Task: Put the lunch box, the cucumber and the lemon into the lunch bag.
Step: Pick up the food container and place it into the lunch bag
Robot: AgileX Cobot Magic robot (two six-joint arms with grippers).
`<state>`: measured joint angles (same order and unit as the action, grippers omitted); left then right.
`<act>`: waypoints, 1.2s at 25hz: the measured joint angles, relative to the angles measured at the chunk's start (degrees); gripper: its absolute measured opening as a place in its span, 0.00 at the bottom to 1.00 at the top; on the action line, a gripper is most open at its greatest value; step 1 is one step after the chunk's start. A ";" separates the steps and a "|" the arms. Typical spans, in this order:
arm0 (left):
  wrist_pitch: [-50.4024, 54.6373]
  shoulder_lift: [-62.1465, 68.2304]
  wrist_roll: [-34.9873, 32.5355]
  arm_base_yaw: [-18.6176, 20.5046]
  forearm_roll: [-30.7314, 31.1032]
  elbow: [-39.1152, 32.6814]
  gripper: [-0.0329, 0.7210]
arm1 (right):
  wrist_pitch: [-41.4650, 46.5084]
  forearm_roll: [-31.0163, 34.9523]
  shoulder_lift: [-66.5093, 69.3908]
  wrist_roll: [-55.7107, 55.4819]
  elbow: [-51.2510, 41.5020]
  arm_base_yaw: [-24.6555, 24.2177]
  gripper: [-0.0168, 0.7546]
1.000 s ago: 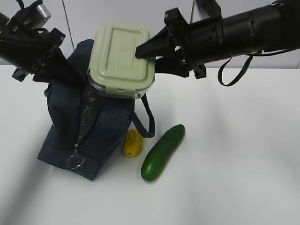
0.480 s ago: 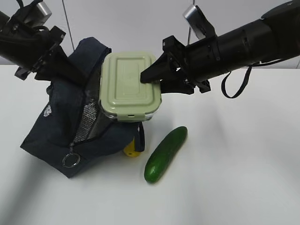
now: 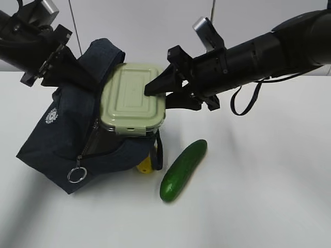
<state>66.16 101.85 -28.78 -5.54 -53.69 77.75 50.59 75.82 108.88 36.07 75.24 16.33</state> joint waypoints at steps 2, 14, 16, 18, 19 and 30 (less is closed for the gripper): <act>0.48 0.00 -0.38 0.00 -1.10 0.00 0.03 | -0.21 0.46 0.56 0.00 0.68 1.20 0.48; 0.86 0.00 -1.74 0.00 -6.22 0.00 0.03 | -2.83 0.73 2.40 0.00 4.71 2.65 0.48; 0.86 0.37 -1.87 0.00 -7.13 0.00 0.03 | -3.25 0.73 3.10 0.00 5.18 3.05 0.48; 0.98 1.02 -2.11 0.00 -8.34 0.00 0.03 | -3.82 0.88 3.56 -0.08 5.33 3.80 0.48; 0.98 1.38 -2.35 0.00 -8.62 0.00 0.03 | -4.08 0.88 3.96 -0.08 5.33 4.20 0.48; 0.42 3.64 -3.38 0.00 -10.09 0.00 0.03 | -5.90 1.77 10.16 -0.23 10.42 7.01 0.48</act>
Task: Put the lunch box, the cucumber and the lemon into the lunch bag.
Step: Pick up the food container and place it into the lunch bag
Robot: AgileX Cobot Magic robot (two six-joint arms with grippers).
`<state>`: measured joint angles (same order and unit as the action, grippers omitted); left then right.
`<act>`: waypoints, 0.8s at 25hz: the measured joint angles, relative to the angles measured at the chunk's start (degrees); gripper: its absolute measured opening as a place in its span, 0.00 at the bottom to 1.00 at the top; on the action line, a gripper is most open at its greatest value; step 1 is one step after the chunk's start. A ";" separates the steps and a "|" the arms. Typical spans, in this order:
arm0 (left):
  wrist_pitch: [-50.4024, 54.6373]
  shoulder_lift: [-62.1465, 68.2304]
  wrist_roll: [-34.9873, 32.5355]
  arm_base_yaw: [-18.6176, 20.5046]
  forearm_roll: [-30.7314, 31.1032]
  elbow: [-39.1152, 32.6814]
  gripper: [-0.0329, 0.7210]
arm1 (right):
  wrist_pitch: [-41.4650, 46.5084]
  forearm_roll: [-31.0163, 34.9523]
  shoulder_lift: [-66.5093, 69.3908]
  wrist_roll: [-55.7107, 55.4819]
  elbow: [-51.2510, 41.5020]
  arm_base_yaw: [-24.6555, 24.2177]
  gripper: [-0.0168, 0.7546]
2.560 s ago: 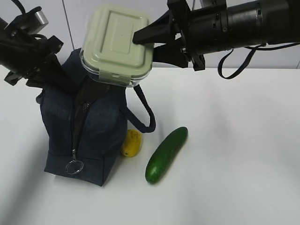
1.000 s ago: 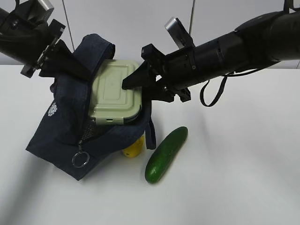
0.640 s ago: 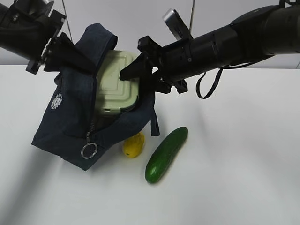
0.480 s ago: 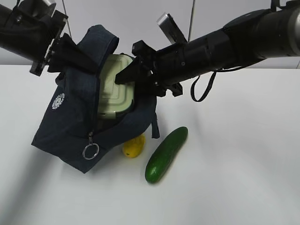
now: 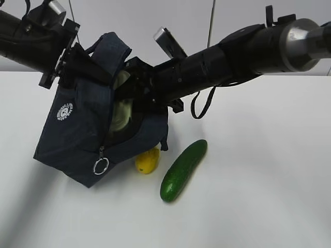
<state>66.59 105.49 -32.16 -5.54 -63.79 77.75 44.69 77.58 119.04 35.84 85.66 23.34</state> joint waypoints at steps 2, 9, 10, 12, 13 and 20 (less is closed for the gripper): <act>0.00 0.41 -0.14 0.00 -0.23 0.00 0.03 | 0.00 0.20 1.09 -0.11 0.84 0.14 0.48; 0.00 2.39 -1.17 0.00 -2.23 0.00 0.03 | 0.00 0.57 4.00 -0.33 1.34 0.14 0.48; 0.00 2.47 -1.28 0.00 -2.36 0.00 0.03 | -0.10 0.57 4.00 -0.33 1.43 0.14 0.48; 0.00 2.47 -1.39 0.00 -2.69 0.00 0.03 | -0.10 0.73 4.00 -0.33 1.56 0.14 0.48; 0.00 2.47 -1.39 0.00 -2.70 0.00 0.03 | -0.10 0.77 4.00 -0.35 1.56 0.14 0.49; 0.00 2.47 -1.61 0.00 -3.20 0.00 0.03 | -0.34 0.75 4.00 -0.35 1.56 0.14 0.50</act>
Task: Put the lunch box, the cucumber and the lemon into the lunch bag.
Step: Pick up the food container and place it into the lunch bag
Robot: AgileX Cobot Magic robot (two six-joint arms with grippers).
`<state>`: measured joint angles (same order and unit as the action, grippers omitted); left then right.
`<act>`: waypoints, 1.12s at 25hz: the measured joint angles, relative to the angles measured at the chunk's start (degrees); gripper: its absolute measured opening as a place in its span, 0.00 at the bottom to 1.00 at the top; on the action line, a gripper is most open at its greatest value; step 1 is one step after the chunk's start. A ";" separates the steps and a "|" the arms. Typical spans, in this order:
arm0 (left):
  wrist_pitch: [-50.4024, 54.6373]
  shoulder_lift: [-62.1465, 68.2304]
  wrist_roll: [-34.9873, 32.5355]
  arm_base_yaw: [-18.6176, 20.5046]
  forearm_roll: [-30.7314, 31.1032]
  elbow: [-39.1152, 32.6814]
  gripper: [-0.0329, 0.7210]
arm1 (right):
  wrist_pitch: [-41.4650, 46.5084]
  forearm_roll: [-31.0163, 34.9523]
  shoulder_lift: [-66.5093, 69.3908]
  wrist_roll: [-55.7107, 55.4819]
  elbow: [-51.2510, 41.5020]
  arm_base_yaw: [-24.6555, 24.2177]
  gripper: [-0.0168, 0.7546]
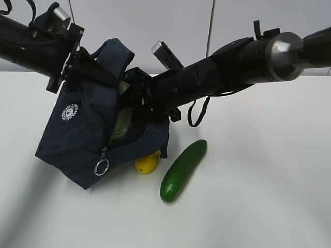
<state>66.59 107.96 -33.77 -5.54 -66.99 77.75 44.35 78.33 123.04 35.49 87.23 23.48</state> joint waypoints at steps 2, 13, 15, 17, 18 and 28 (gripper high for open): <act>0.00 0.00 0.00 0.00 -0.10 0.00 0.03 | 0.00 -0.43 0.00 0.00 0.00 0.00 0.50; 0.10 0.00 -0.12 0.00 -0.52 0.00 0.03 | -1.07 -0.84 0.00 -0.10 0.00 0.00 0.50; 0.10 0.00 -0.12 0.00 -0.52 0.00 0.03 | -1.07 -0.84 0.00 -0.10 0.00 0.00 0.50; 0.10 0.00 -0.12 0.00 -0.52 0.00 0.03 | -0.96 -0.84 0.00 -0.10 0.00 0.00 0.50; 0.10 0.00 -0.12 0.00 -0.52 0.00 0.03 | -0.82 -0.84 0.00 -0.10 0.00 0.00 0.50; 0.10 0.00 -0.12 0.00 -0.52 0.00 0.03 | 0.50 -0.84 0.00 -0.20 0.00 0.00 0.50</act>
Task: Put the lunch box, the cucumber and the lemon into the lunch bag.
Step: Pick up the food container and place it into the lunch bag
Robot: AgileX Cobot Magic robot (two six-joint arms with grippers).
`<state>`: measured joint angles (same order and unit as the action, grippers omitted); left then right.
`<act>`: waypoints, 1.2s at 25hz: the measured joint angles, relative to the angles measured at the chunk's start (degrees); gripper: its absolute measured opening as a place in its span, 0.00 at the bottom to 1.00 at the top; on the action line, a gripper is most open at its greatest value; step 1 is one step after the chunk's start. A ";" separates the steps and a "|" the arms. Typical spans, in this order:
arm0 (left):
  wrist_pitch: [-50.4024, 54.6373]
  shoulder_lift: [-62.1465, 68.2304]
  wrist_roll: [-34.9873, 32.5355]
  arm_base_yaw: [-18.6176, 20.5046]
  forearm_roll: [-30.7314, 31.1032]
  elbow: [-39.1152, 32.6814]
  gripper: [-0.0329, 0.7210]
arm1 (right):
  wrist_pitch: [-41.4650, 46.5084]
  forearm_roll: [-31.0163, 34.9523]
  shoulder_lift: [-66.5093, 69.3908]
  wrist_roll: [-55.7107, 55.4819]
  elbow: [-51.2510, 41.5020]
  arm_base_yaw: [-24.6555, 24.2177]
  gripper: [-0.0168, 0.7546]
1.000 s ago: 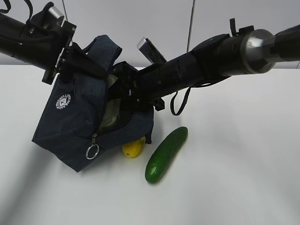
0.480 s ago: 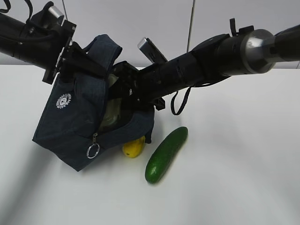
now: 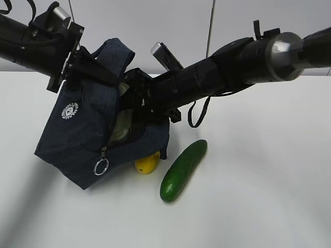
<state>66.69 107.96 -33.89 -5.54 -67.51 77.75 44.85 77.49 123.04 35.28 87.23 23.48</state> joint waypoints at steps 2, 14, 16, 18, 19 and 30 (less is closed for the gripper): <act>0.00 0.00 0.00 0.00 0.00 0.00 0.03 | 0.56 0.00 0.00 0.00 0.00 0.00 0.50; 0.22 0.00 0.00 0.00 0.10 0.00 0.03 | 1.06 0.26 2.29 -0.08 0.13 2.15 0.50; 0.22 0.00 0.00 0.00 0.10 0.00 0.03 | 1.06 0.53 2.51 -0.08 0.13 2.15 0.50; 0.22 0.00 0.00 0.00 0.10 0.00 0.03 | 1.06 1.10 2.51 -0.08 0.13 2.15 0.50; 0.22 0.00 0.00 0.00 0.10 0.00 0.03 | 1.06 1.13 2.51 -0.08 0.13 2.15 0.50; 0.22 0.00 0.00 0.00 0.10 0.00 0.03 | 1.06 1.13 2.51 -0.08 0.13 2.15 0.52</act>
<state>66.91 107.96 -33.89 -5.54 -67.41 77.75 45.91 78.62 125.55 35.20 87.36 25.63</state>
